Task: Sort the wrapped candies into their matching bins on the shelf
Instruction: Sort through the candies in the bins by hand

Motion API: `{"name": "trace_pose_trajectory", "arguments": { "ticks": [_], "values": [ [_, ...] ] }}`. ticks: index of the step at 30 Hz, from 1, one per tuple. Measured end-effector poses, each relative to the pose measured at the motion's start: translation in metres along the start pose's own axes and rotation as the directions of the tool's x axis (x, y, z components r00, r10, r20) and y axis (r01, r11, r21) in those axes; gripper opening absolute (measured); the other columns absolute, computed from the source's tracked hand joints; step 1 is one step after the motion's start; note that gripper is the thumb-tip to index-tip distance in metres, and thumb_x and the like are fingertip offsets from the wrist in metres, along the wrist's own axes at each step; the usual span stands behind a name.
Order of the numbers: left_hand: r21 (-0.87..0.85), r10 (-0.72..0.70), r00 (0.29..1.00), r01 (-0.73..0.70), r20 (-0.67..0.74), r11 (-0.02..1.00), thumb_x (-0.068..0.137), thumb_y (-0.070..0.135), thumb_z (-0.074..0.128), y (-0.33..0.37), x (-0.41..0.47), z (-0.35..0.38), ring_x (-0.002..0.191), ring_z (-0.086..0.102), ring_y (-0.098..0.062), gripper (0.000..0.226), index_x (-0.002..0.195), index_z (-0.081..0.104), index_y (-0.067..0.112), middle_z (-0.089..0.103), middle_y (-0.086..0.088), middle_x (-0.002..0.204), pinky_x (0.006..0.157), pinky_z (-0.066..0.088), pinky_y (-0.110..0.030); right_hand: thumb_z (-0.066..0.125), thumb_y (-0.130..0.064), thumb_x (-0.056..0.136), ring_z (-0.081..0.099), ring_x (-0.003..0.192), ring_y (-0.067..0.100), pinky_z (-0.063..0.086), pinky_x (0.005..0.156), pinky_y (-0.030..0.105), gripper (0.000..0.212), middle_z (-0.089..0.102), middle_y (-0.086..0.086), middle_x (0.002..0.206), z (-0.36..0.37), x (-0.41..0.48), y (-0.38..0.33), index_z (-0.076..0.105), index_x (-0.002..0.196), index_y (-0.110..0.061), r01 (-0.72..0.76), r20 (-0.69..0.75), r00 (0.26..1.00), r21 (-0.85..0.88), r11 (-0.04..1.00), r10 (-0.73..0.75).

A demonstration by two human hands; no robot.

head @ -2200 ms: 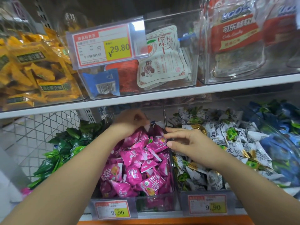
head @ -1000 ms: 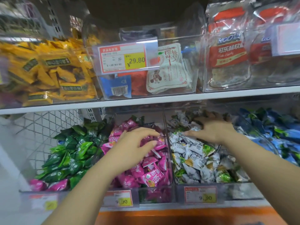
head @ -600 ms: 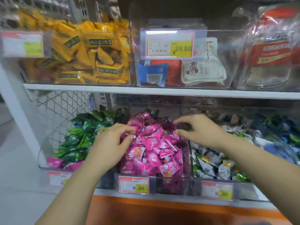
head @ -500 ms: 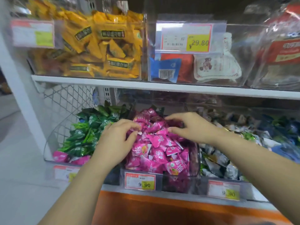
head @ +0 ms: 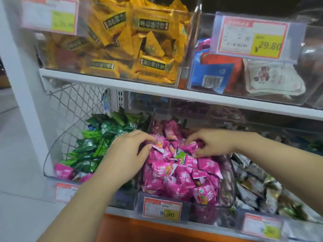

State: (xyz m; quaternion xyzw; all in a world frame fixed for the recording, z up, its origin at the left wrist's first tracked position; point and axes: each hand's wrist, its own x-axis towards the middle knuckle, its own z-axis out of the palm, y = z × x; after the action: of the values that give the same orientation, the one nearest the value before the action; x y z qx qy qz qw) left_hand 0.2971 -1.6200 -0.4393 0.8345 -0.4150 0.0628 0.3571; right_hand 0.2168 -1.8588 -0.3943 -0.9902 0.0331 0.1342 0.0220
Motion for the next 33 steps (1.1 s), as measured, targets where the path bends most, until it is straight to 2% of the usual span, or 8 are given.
{"name": "trace_pose_trajectory", "arguments": {
  "ticks": [4, 8, 12, 15, 19, 23, 29, 33],
  "values": [
    [0.000, -0.013, 1.000, 0.013, -0.021, 1.000, 0.093, 0.026, 0.056, 0.000, 0.003, 0.001, 0.093, 0.055, -0.003, 0.021, 0.110, 0.066, 0.030, 0.055, 0.023, 0.100, 0.091, 0.042, -0.024, 0.058, -0.037, 0.091, 0.052, 0.117, 0.020, 0.040, 0.095, 0.023, 0.052, 0.049, 0.000, 0.137, -0.001, -0.011, 0.012, 0.044, 0.137, -0.018, -0.114, -0.034, 0.993, -0.059, 0.992, 0.112],
    [-0.005, -0.007, 1.000, 0.007, -0.027, 1.000, 0.093, 0.026, 0.056, 0.000, 0.003, 0.002, 0.099, 0.056, -0.006, 0.020, 0.109, 0.067, 0.031, 0.059, 0.020, 0.101, 0.096, 0.043, -0.030, 0.061, -0.045, 0.086, 0.056, 0.105, 0.022, 0.046, 0.093, 0.035, 0.049, 0.058, 0.005, 0.126, -0.001, -0.013, 0.026, 0.052, 0.128, -0.020, -0.201, -0.203, 0.963, -0.105, 0.974, 0.177],
    [-0.005, -0.009, 1.000, 0.009, -0.025, 1.000, 0.093, 0.027, 0.055, 0.000, 0.004, 0.002, 0.098, 0.055, -0.004, 0.021, 0.110, 0.066, 0.032, 0.058, 0.021, 0.101, 0.097, 0.043, -0.033, 0.060, -0.041, 0.088, 0.052, 0.115, 0.016, 0.039, 0.099, 0.027, 0.046, 0.053, -0.001, 0.132, -0.003, -0.016, 0.003, 0.055, 0.130, -0.020, -0.063, -0.360, 0.932, -0.059, 0.996, 0.037],
    [-0.006, -0.011, 1.000, 0.010, -0.022, 1.000, 0.093, 0.027, 0.056, 0.001, 0.003, 0.002, 0.099, 0.055, -0.005, 0.021, 0.110, 0.066, 0.033, 0.059, 0.020, 0.101, 0.098, 0.043, -0.034, 0.060, -0.045, 0.087, 0.058, 0.106, 0.009, 0.046, 0.092, 0.027, 0.038, 0.063, -0.010, 0.120, 0.002, -0.014, -0.025, 0.063, 0.121, -0.027, 0.041, -0.272, 0.962, 0.006, 0.999, -0.038],
    [-0.014, -0.007, 1.000, 0.007, -0.021, 1.000, 0.093, 0.027, 0.056, 0.002, 0.002, 0.001, 0.100, 0.055, -0.004, 0.021, 0.110, 0.066, 0.032, 0.055, 0.024, 0.099, 0.099, 0.043, -0.036, 0.059, -0.048, 0.087, 0.061, 0.093, 0.016, 0.047, 0.082, 0.032, 0.032, 0.069, -0.004, 0.100, 0.019, -0.004, -0.035, 0.069, 0.104, -0.023, -0.006, -0.167, 0.986, -0.116, 0.993, -0.014],
    [-0.014, 0.000, 1.000, 0.000, -0.018, 1.000, 0.094, 0.028, 0.054, 0.004, -0.001, -0.001, 0.103, 0.054, -0.003, 0.023, 0.113, 0.065, 0.032, 0.052, 0.026, 0.101, 0.101, 0.042, -0.033, 0.066, -0.039, 0.085, 0.051, 0.057, -0.002, 0.038, 0.057, 0.022, 0.020, 0.059, -0.014, 0.063, 0.015, -0.004, -0.030, 0.061, 0.068, -0.030, -0.048, -0.211, 0.976, 0.071, 0.996, 0.062],
    [-0.099, 0.016, 0.999, -0.021, -0.050, 0.995, 0.095, 0.028, 0.052, 0.013, 0.000, 0.000, 0.095, 0.052, 0.006, 0.032, 0.126, 0.055, 0.036, 0.054, 0.024, 0.115, 0.087, 0.040, -0.012, 0.061, -0.035, 0.088, 0.051, 0.059, 0.000, 0.036, 0.054, 0.010, 0.012, 0.059, -0.011, 0.068, -0.004, -0.019, -0.033, 0.060, 0.080, -0.026, -0.001, -0.536, 0.816, 0.376, 0.927, 0.218],
    [-0.487, -0.038, 0.999, 0.038, 0.011, 0.873, 0.091, 0.033, 0.058, 0.030, 0.000, 0.004, 0.102, 0.054, 0.015, 0.045, 0.125, 0.036, 0.053, 0.054, 0.030, 0.113, 0.079, 0.041, -0.001, 0.064, -0.023, 0.088, 0.053, 0.047, -0.005, 0.035, 0.050, 0.008, 0.010, 0.066, -0.004, 0.064, -0.016, -0.027, -0.057, 0.066, 0.084, -0.014, 0.235, -0.533, 0.826, 0.622, 0.747, 0.184]
  ]
}}
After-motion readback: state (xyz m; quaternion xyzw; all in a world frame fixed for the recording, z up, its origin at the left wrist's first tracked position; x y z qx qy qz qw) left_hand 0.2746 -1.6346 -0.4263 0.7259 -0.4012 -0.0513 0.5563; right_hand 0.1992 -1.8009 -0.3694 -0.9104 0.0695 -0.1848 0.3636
